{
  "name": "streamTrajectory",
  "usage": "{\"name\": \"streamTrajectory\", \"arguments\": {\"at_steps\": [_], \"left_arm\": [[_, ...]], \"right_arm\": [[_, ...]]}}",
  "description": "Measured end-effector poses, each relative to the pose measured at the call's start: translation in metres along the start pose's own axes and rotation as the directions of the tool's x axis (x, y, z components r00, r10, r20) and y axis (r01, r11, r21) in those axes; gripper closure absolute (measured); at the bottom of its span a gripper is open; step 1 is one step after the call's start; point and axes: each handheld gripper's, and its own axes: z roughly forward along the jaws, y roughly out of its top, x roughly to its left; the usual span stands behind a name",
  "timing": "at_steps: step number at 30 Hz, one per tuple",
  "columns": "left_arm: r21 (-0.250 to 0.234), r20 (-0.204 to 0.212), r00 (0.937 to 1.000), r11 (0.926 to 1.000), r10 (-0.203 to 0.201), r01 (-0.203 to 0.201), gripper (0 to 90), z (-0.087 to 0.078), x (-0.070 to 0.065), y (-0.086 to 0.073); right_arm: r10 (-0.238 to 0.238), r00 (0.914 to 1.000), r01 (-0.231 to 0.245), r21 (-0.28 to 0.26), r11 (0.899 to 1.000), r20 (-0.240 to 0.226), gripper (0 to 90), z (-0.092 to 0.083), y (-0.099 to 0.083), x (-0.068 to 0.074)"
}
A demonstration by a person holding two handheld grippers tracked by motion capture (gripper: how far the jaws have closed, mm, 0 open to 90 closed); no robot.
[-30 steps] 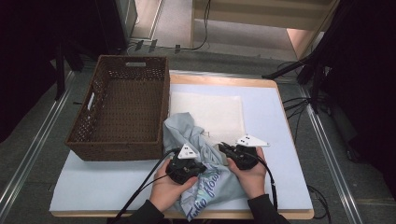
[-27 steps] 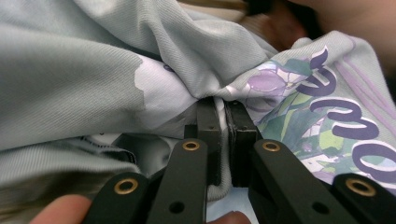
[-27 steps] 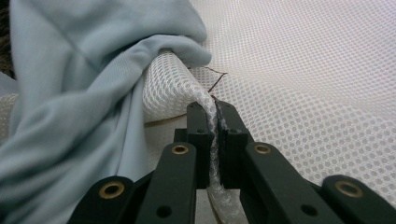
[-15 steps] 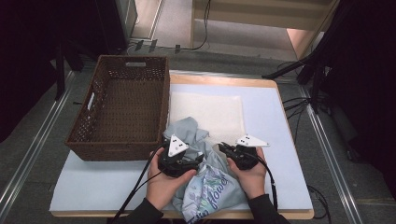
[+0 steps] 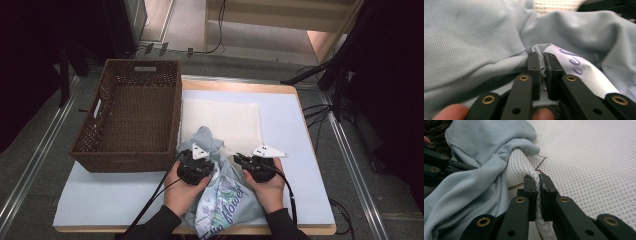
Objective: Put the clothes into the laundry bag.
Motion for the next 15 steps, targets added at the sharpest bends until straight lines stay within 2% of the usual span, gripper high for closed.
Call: {"name": "streamTrajectory", "arguments": {"at_steps": [2,3,5,7,9,10,12,14,15], "left_arm": [[-0.004,0.034,0.9993,0.9999,0.013,-0.013,85.9,-0.002,-0.003,0.0],[-0.009,0.068,0.9974,0.9997,0.024,-0.024,86.0,-0.003,-0.006,-0.001],[-0.027,0.147,0.988,0.9987,0.048,-0.044,86.5,-0.004,-0.011,-0.001],[-0.029,0.19,0.9783,0.9965,0.082,-0.078,86.6,-0.004,-0.019,-0.002],[-0.005,0.249,0.9622,0.9938,0.109,-0.111,86.6,-0.001,-0.025,-0.001],[0.003,0.264,0.9582,0.9932,0.111,-0.116,86.6,0.001,-0.027,-0.002],[0.011,0.263,0.9563,0.9908,0.127,-0.135,86.3,0.005,-0.03,-0.003],[0.012,0.26,0.9597,0.9935,0.107,-0.114,82.1,0.005,-0.028,-0.002],[0.003,0.256,0.9618,0.9948,0.097,-0.102,75.6,0.003,-0.027,-0.001]], "right_arm": [[0.001,1.0,-0.001,-0.001,1.0,0.003,86.0,0.0,0.0,0.0],[0.0,1.0,0.0,-0.001,1.0,0.005,86.0,0.0,0.0,0.0],[0.0,1.0,0.0,-0.006,1.0,0.007,86.1,0.0,0.0,0.0],[0.001,1.0,-0.001,-0.009,1.0,0.008,86.1,-0.001,0.001,0.0],[0.003,1.0,-0.003,-0.011,1.0,0.009,86.1,-0.001,0.001,0.0],[0.006,1.0,-0.006,-0.013,1.0,0.008,86.2,-0.001,0.001,0.0],[0.007,1.0,-0.007,-0.013,1.0,0.007,86.2,-0.002,0.001,0.0],[0.005,1.0,-0.005,-0.012,1.0,0.006,86.2,-0.002,0.002,0.0],[0.005,1.0,-0.005,-0.013,1.0,0.006,86.2,-0.002,0.002,0.0]]}}
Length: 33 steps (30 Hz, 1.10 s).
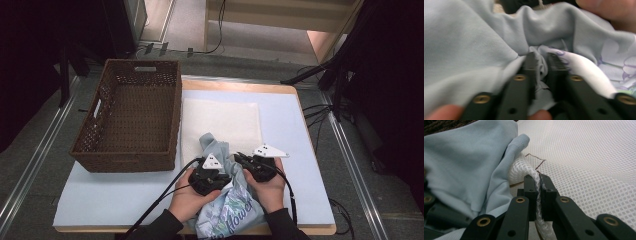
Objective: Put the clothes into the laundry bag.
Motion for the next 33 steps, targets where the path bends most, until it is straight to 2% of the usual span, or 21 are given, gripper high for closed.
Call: {"name": "streamTrajectory", "arguments": {"at_steps": [3,5,7,8,10,11,13,15,16,17,19,21,24,25,27,29,32,33], "left_arm": [[-0.093,-0.036,0.9992,0.9956,-0.015,0.011,55.7,-0.014,0.001,0.004],[-0.143,-0.108,0.9941,0.9897,-0.013,-0.002,49.3,-0.025,0.002,0.007],[-0.179,-0.205,0.9785,0.9837,-0.023,-0.015,47.1,-0.032,0.005,0.009],[-0.19,-0.252,0.9671,0.9818,-0.037,-0.011,45.5,-0.033,0.007,0.009],[-0.19,-0.323,0.9447,0.9818,-0.059,-0.004,42.0,-0.033,0.012,0.009],[-0.182,-0.335,0.9399,0.9833,-0.064,0.002,38.7,-0.031,0.013,0.009],[-0.135,-0.347,0.9351,0.9905,-0.071,0.026,34.6,-0.022,0.018,0.008],[-0.108,-0.355,0.9325,0.9938,-0.066,0.029,34.1,-0.016,0.02,0.006],[-0.095,-0.346,0.9356,0.9947,-0.07,0.039,35.5,-0.013,0.022,0.005],[-0.084,-0.324,0.9428,0.9951,-0.076,0.052,39.4,-0.011,0.023,0.005],[-0.045,-0.291,0.953,0.9962,-0.084,0.074,51.5,-0.007,0.025,0.006],[0.001,-0.27,0.9609,0.9979,-0.062,0.065,64.3,-0.003,0.026,0.006],[0.012,-0.239,0.9703,0.9991,-0.037,0.041,81.2,-0.003,0.021,0.007],[0.003,-0.22,0.975,0.9996,-0.027,0.028,82.9,-0.003,0.019,0.007],[-0.002,-0.157,0.9876,1.0,0.005,-0.005,84.4,-0.003,0.013,0.008],[0.015,-0.116,0.9922,0.9989,0.045,-0.043,85.0,0.001,0.006,0.008],[0.038,-0.058,0.9974,0.9984,0.043,-0.041,85.1,0.009,0.003,0.008],[0.065,-0.052,0.9977,0.997,0.044,-0.041,84.9,0.012,0.003,0.008]], "right_arm": [[0.0,1.0,0.0,-0.006,1.0,-0.003,86.2,-0.001,0.0,-0.001],[0.0,1.0,0.0,-0.006,1.0,-0.003,86.2,-0.001,0.001,-0.002],[0.0,1.0,0.0,-0.006,1.0,-0.002,86.2,-0.001,0.001,-0.001],[-0.001,1.0,0.001,-0.006,1.0,-0.002,86.2,-0.001,0.001,-0.001],[0.0,1.0,0.0,-0.007,1.0,-0.005,86.2,-0.001,0.001,-0.001],[0.0,1.0,0.0,-0.007,1.0,-0.003,86.2,-0.001,0.001,-0.001],[0.0,1.0,0.0,-0.007,1.0,-0.004,86.2,-0.001,0.001,-0.001],[-0.001,1.0,0.001,-0.005,1.0,-0.003,86.2,-0.001,0.001,0.0],[-0.002,1.0,0.002,-0.003,1.0,-0.004,86.2,-0.001,0.001,0.0],[-0.002,1.0,0.002,-0.003,1.0,-0.006,86.2,-0.001,0.001,0.0],[-0.001,1.0,0.001,-0.002,1.0,-0.008,86.2,0.0,0.001,0.0],[-0.002,1.0,0.002,0.002,1.0,-0.007,86.2,0.0,0.001,0.0],[-0.008,0.9999,0.008,0.005,1.0,-0.007,86.2,0.0,0.0,0.0],[-0.003,1.0,0.003,0.004,1.0,-0.006,86.2,0.0,0.001,0.0],[-0.001,1.0,0.001,-0.003,1.0,-0.007,86.2,0.0,0.001,-0.001],[0.0,1.0,0.0,-0.004,1.0,-0.006,86.2,0.0,0.001,-0.001],[0.002,1.0,-0.002,-0.004,1.0,-0.005,86.2,0.0,0.001,0.0],[0.001,1.0,-0.001,-0.007,1.0,-0.005,86.2,0.0,0.001,0.0]]}}
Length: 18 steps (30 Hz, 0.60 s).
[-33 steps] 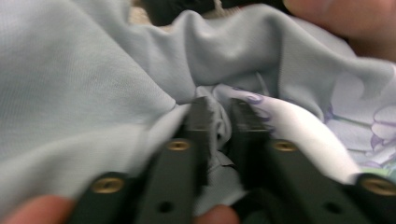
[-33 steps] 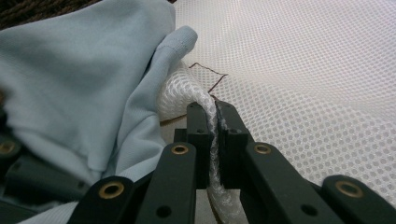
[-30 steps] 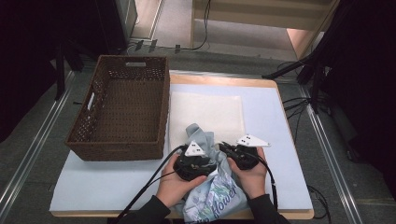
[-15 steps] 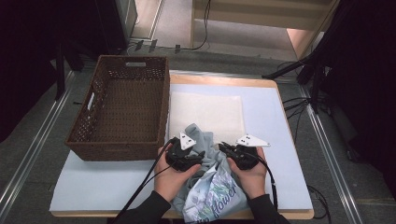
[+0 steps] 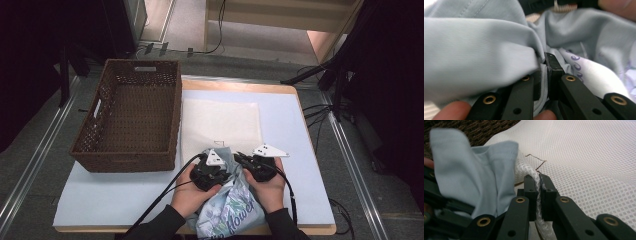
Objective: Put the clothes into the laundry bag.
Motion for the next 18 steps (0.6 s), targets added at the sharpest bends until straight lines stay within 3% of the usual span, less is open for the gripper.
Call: {"name": "streamTrajectory", "arguments": {"at_steps": [4,10,14,18], "left_arm": [[0.023,0.024,0.9992,0.9993,-0.031,0.031,81.4,0.005,0.006,0.001],[0.004,0.016,0.9994,0.9996,-0.029,0.029,75.4,0.001,0.007,0.0],[-0.051,0.061,0.9969,0.9973,-0.049,0.052,66.6,-0.019,0.011,-0.002],[-0.107,0.047,0.9963,0.9912,-0.072,0.077,62.8,-0.046,0.021,-0.004]], "right_arm": [[0.012,0.9999,-0.012,-0.013,1.0,-0.007,86.2,-0.002,0.002,0.0],[0.018,0.9996,-0.019,-0.042,0.999,-0.022,86.3,-0.008,0.007,0.002],[0.022,0.9995,-0.023,-0.044,0.999,-0.022,86.3,-0.009,0.007,0.0],[0.031,0.9992,-0.032,-0.048,0.998,-0.026,86.3,-0.01,0.007,-0.001]]}}
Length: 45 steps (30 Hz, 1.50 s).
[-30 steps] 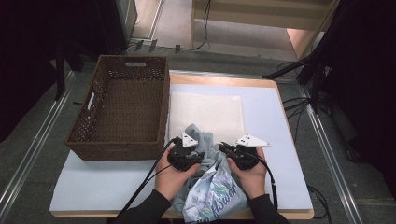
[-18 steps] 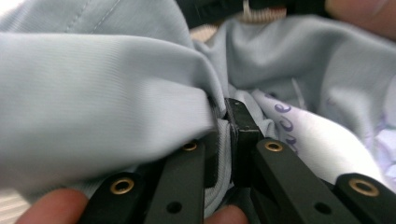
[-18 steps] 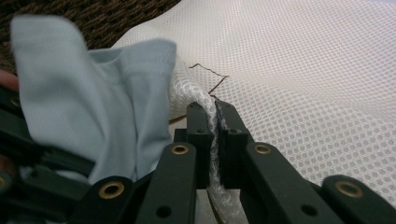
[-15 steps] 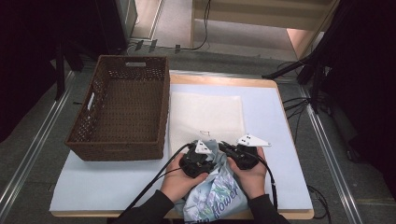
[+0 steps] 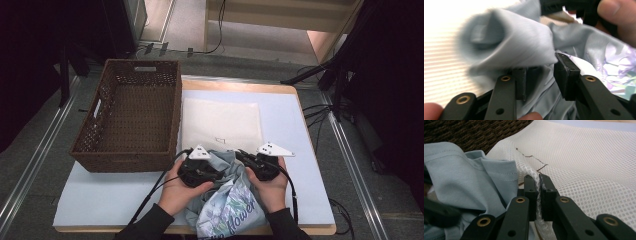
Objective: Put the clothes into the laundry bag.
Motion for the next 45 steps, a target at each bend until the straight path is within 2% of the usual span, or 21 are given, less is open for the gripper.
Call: {"name": "streamTrajectory", "arguments": {"at_steps": [3,5,7,10,12,14,16,17,21,24,25,27,29,33,36,39,42,45], "left_arm": [[-0.048,-0.044,0.999,0.9988,-0.011,0.009,58.2,-0.015,0.003,0.002],[-0.073,-0.064,0.9976,0.9972,-0.024,0.019,54.2,-0.019,0.004,0.003],[-0.069,-0.069,0.9974,0.9975,-0.022,0.017,51.2,-0.015,0.003,0.003],[-0.023,-0.064,0.9977,0.9996,-0.021,0.019,48.9,0.001,0.0,0.004],[0.01,-0.063,0.9977,0.9996,-0.026,0.027,53.3,0.013,-0.001,0.005],[0.072,-0.047,0.9978,0.9962,-0.045,0.049,66.8,0.027,0.0,0.005],[0.113,-0.027,0.9981,0.992,-0.054,0.057,75.2,0.039,0.001,0.004],[0.118,-0.026,0.9982,0.9914,-0.054,0.057,78.9,0.042,0.0,0.005],[0.137,-0.031,0.9991,0.9901,-0.028,0.032,83.3,0.05,-0.006,0.01],[0.136,-0.071,0.9975,0.9906,-0.001,0.011,84.6,0.055,-0.005,0.012],[0.138,-0.124,0.9923,0.9903,0.004,0.013,85.3,0.056,-0.002,0.012],[0.14,-0.155,0.9879,0.9901,0.006,0.016,86.6,0.057,0.002,0.013],[0.136,-0.169,0.9856,0.9904,0.0,0.023,86.6,0.057,0.005,0.013],[0.111,-0.202,0.9791,0.9938,0.023,0.0,84.1,0.055,0.002,0.011],[0.061,-0.144,0.9894,0.9981,0.018,-0.009,74.7,0.046,0.001,0.01],[-0.005,-0.094,0.9955,0.9999,0.016,-0.016,65.8,0.03,-0.002,0.009],[-0.07,-0.066,0.9978,0.9975,-0.007,0.002,61.8,0.009,0.0,0.01],[-0.136,-0.047,0.9975,0.9897,-0.052,0.045,60.5,-0.007,0.006,0.011]], "right_arm": [[-0.007,1.0,0.007,-0.001,1.0,-0.002,86.3,0.0,0.001,0.0],[-0.007,1.0,0.007,-0.001,1.0,0.0,86.2,0.0,0.002,0.001],[-0.006,1.0,0.006,-0.003,1.0,0.002,86.3,0.0,0.003,0.001],[-0.01,1.0,0.01,-0.006,1.0,0.0,86.3,-0.001,0.003,0.002],[-0.01,0.9999,0.01,-0.006,1.0,-0.001,86.3,-0.001,0.004,0.003],[-0.011,0.9999,0.011,-0.007,1.0,-0.003,86.3,-0.001,0.004,0.004],[-0.01,0.9999,0.01,-0.006,1.0,-0.006,86.3,-0.002,0.004,0.004],[-0.01,0.9999,0.01,-0.006,1.0,-0.008,86.2,-0.002,0.003,0.004],[-0.002,0.9999,0.001,-0.012,1.0,-0.012,86.3,-0.002,0.004,0.004],[-0.001,0.9998,0.0,-0.013,1.0,-0.019,86.3,-0.003,0.005,0.005],[0.0,0.9997,0.0,-0.015,1.0,-0.022,86.3,-0.003,0.005,0.005],[-0.006,0.9997,0.006,-0.017,1.0,-0.025,86.3,-0.004,0.006,0.006],[-0.012,0.9996,0.011,-0.021,1.0,-0.026,86.3,-0.005,0.007,0.007],[-0.009,0.9995,0.008,-0.029,1.0,-0.029,86.3,-0.007,0.008,0.008],[-0.006,0.9995,0.005,-0.027,1.0,-0.031,86.3,-0.007,0.008,0.006],[-0.004,0.9996,0.003,-0.029,1.0,-0.027,86.3,-0.007,0.008,0.005],[-0.001,0.9997,0.0,-0.024,1.0,-0.026,86.3,-0.007,0.007,0.004],[0.0,0.9997,0.0,-0.023,1.0,-0.026,86.3,-0.006,0.007,0.004]]}}
